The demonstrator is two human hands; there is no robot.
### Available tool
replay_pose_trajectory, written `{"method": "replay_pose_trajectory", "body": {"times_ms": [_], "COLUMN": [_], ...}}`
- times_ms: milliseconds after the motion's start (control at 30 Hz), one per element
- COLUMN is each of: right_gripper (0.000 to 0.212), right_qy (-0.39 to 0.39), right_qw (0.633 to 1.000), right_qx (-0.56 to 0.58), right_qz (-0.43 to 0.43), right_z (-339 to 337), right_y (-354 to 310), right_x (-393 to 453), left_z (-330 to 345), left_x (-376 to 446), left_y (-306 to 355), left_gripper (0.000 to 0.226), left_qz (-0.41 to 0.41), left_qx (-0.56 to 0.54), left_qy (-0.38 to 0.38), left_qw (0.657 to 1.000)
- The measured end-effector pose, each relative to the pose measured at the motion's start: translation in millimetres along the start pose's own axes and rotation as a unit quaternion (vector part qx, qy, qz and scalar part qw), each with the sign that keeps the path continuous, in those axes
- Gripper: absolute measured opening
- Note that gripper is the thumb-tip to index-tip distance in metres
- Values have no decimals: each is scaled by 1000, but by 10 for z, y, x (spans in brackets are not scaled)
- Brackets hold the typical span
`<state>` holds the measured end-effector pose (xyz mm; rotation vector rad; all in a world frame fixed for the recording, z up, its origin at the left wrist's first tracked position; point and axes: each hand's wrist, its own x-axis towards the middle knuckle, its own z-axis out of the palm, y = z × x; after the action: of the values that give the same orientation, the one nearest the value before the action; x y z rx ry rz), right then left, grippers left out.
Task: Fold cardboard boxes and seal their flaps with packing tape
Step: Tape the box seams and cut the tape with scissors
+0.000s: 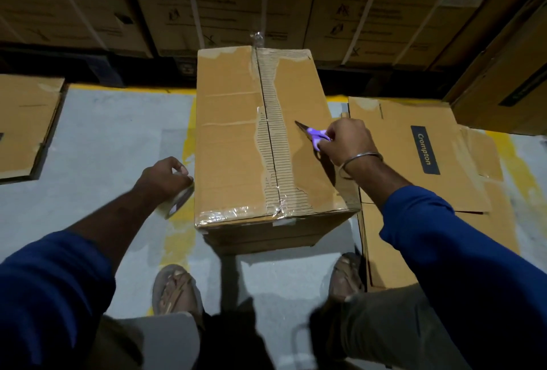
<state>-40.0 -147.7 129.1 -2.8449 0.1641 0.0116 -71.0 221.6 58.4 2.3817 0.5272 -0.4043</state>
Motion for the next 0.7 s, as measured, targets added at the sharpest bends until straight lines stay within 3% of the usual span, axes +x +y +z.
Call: {"method": "replay_pose_trajectory", "body": {"times_ms": [133,367,533,700], "right_gripper": [20,19,22,19], "right_qy": [-19,11,8,52], "right_qw": [999,987,943,916], "right_qx": [9,129,286,338], "right_qz": [40,96,171,212], "right_z": [46,157,315,510], "right_y": [254,319,228,135], "right_x": [76,105,69,32], "left_z": [77,137,185,284], "left_x": [38,85,53,-26], "left_y": [62,135,145,183], "left_gripper": [13,6,6,7], "left_qz": [-19,-27,-34,-87], "left_qx": [6,4,-18,-77], "left_qy": [5,15,28,74], "left_qw": [1000,1000,999,991]}}
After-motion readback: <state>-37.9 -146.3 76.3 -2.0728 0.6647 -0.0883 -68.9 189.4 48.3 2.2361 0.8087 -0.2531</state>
